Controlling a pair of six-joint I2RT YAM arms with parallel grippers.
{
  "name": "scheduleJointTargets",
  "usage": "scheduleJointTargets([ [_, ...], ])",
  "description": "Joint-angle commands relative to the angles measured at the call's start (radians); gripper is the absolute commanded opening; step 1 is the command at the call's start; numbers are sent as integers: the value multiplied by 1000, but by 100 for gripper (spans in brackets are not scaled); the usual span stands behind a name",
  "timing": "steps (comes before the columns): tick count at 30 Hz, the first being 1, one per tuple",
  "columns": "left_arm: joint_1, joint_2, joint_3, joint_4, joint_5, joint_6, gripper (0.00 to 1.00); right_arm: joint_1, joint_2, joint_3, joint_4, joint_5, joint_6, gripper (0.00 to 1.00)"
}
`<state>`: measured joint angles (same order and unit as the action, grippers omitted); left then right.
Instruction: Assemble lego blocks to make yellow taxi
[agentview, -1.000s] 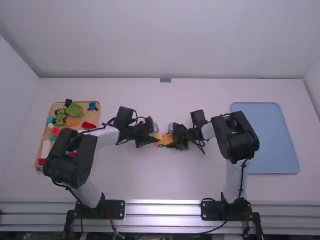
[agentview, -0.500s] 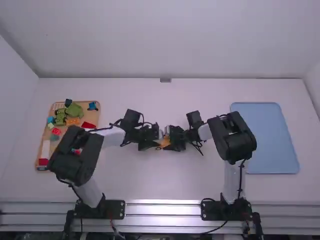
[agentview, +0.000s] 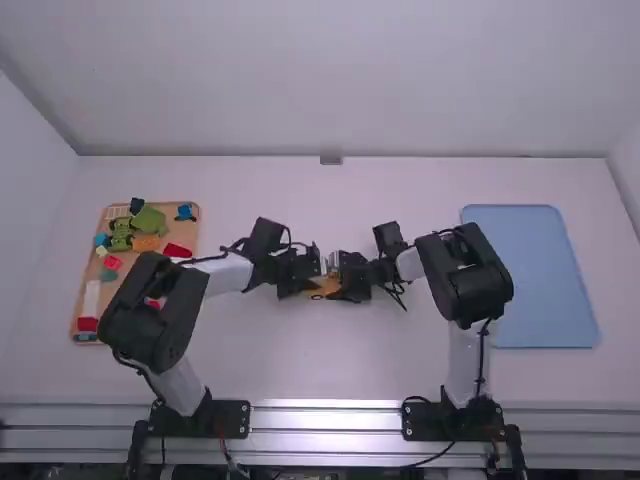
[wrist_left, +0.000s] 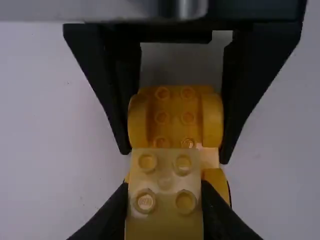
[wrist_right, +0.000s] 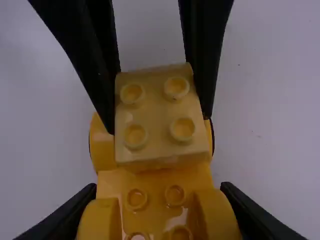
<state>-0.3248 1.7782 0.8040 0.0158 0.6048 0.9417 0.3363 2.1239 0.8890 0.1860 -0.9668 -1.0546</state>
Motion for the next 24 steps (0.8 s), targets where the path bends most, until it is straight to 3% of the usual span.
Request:
scheduleJointTargets([
  [1,0,10,-1,-25,-19,-10,3,-2,8,-5,-11,25,10,58],
  [6,3,10,-1,-31,-11,-10,6,-4,8,-5,-9,25,10,58],
  [11,3,10,-1,-43,-11,-10,24,-5,8,-5,-10,25,10,58],
  [17,5,10,-1,-34,27,-9,35,-4,8,-5,-11,25,10,58],
  [24,4,10,-1,-19,34,-10,38,-3,8,-5,-11,26,10,58],
])
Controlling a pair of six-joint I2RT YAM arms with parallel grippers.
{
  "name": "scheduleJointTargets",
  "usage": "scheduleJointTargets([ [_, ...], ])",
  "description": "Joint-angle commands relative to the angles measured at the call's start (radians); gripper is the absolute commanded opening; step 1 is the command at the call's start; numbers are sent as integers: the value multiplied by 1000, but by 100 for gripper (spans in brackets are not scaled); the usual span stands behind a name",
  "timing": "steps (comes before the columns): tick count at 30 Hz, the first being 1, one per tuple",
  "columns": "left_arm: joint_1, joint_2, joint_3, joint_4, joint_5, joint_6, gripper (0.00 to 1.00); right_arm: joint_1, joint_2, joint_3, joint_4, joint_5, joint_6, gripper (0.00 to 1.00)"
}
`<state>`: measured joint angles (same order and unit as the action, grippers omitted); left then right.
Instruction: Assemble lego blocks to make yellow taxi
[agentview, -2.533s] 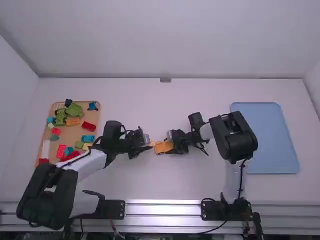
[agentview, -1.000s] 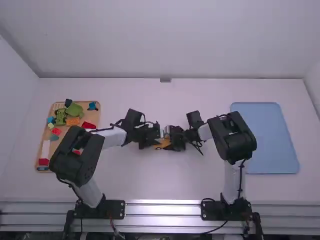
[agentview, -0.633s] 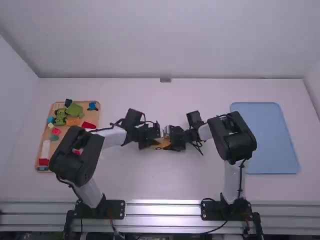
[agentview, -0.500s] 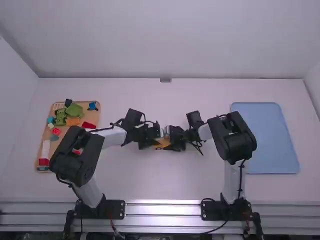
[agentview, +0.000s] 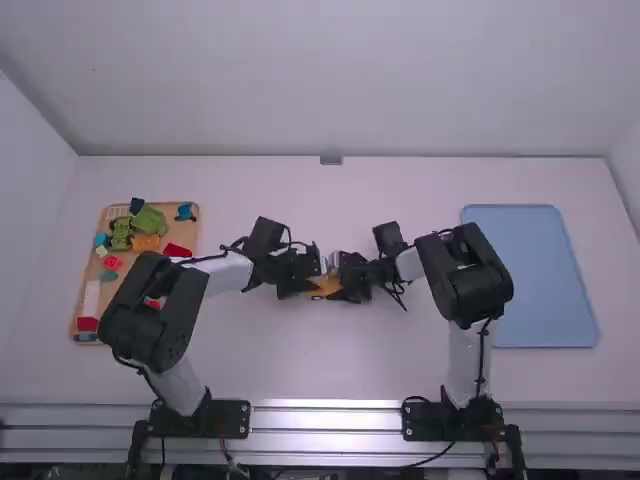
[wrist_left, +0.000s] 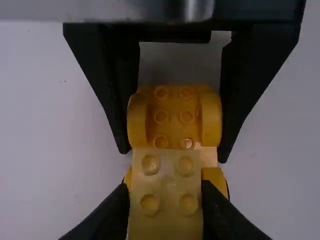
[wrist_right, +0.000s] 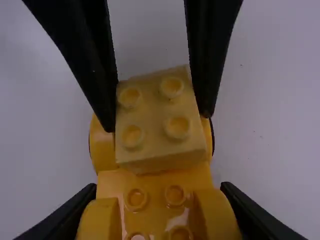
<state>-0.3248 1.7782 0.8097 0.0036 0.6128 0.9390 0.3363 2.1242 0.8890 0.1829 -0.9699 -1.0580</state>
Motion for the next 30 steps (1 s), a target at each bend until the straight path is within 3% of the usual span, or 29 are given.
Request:
scheduleJointTargets([
  [1,5,10,-6,-6,26,-7,38,-3,8,-5,-8,28,14,58],
  [4,5,10,-6,-3,26,-7,38,-3,8,-5,-8,28,13,58],
  [7,6,10,-6,-2,26,-7,27,-3,8,-5,-8,28,14,58],
  [11,-1,10,-5,0,26,-8,21,-3,8,-5,-8,28,13,58],
  [30,5,8,33,-76,-5,-67,15,-4,8,-5,-11,37,13,63],
])
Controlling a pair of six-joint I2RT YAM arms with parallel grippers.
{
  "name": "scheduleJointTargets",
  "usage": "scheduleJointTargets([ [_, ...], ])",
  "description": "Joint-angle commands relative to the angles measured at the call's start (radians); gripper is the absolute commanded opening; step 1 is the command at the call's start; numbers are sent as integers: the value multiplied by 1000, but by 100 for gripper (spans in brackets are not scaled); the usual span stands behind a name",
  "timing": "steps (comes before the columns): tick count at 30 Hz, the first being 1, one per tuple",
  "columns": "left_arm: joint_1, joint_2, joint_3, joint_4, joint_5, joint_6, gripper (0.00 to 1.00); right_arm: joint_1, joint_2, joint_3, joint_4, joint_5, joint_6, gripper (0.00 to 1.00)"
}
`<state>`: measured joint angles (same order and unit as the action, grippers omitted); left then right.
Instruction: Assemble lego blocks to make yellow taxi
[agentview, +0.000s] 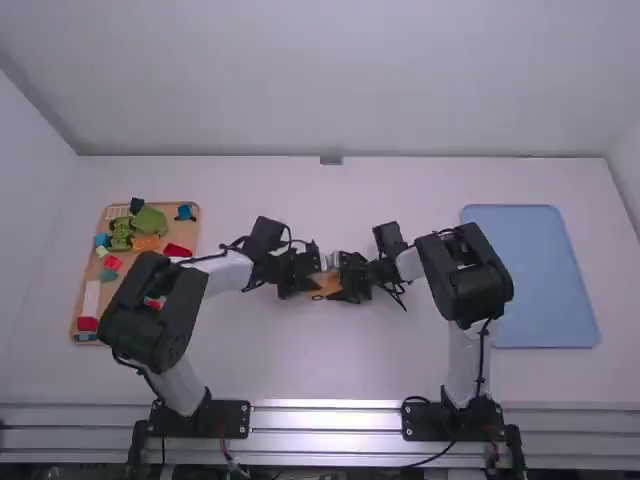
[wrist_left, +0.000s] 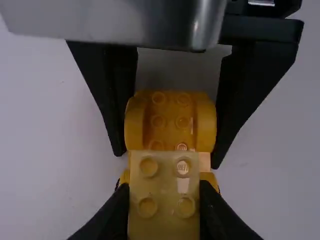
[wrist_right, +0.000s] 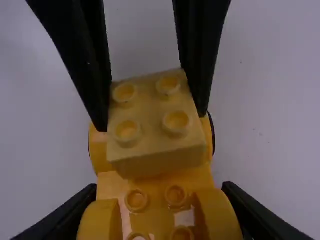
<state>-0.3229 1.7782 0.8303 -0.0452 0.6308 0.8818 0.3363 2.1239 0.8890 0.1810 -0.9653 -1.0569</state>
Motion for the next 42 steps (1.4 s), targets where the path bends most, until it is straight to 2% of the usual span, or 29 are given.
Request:
scheduleJointTargets([
  [1,3,8,33,-53,-23,-10,15,-4,8,-5,-9,31,12,63],
  [4,3,8,121,-201,-21,35,15,0,8,-5,-4,31,12,63],
  [7,2,8,147,-276,-19,96,13,-4,8,-5,-3,31,12,63],
  [13,4,21,118,-217,-6,79,13,-4,8,-5,-6,31,5,59],
  [15,8,23,103,-204,16,71,13,-4,8,-5,-6,31,4,54],
  [37,7,72,96,-183,8,69,18,-1,8,-5,-14,24,5,54],
  [39,7,72,96,-182,8,69,25,-2,8,-5,-13,24,5,54],
  [42,7,72,96,-182,8,69,50,-2,8,-5,-13,24,4,54],
])
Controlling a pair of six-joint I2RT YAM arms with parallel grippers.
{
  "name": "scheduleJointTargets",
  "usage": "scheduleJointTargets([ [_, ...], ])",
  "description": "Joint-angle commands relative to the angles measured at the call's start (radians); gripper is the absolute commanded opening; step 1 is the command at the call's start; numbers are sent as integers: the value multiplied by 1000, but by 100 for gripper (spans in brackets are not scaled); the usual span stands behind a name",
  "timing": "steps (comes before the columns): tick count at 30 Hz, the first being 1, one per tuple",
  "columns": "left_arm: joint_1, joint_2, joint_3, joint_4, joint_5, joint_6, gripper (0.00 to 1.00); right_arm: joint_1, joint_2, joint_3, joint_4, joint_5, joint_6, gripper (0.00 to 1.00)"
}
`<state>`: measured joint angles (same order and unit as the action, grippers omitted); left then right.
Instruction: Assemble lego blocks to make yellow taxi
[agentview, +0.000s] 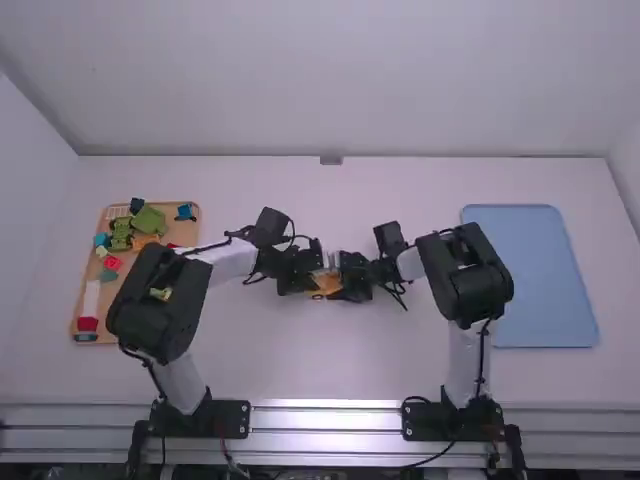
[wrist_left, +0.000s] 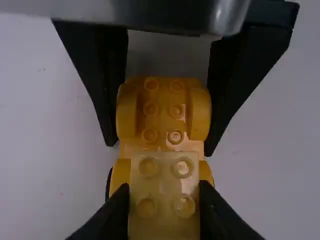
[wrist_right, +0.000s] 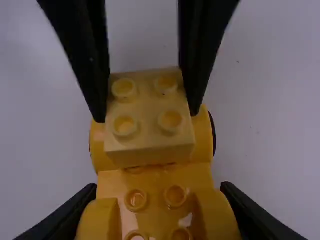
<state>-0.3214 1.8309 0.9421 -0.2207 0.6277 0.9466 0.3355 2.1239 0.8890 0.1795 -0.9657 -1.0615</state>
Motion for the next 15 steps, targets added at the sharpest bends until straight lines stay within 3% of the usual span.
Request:
scheduleJointTargets([
  [1,5,19,-16,-6,11,5,61,-1,8,-5,-12,24,9,54],
  [4,5,19,-16,-6,12,4,64,-1,8,-5,-12,24,9,55],
  [12,9,-40,49,-105,34,23,43,-1,8,-5,-11,24,9,55],
  [14,6,-61,87,-163,17,23,31,-1,8,-5,-11,24,9,55],
  [15,8,-66,103,-192,-18,23,15,-1,8,-5,-11,24,9,55],
])
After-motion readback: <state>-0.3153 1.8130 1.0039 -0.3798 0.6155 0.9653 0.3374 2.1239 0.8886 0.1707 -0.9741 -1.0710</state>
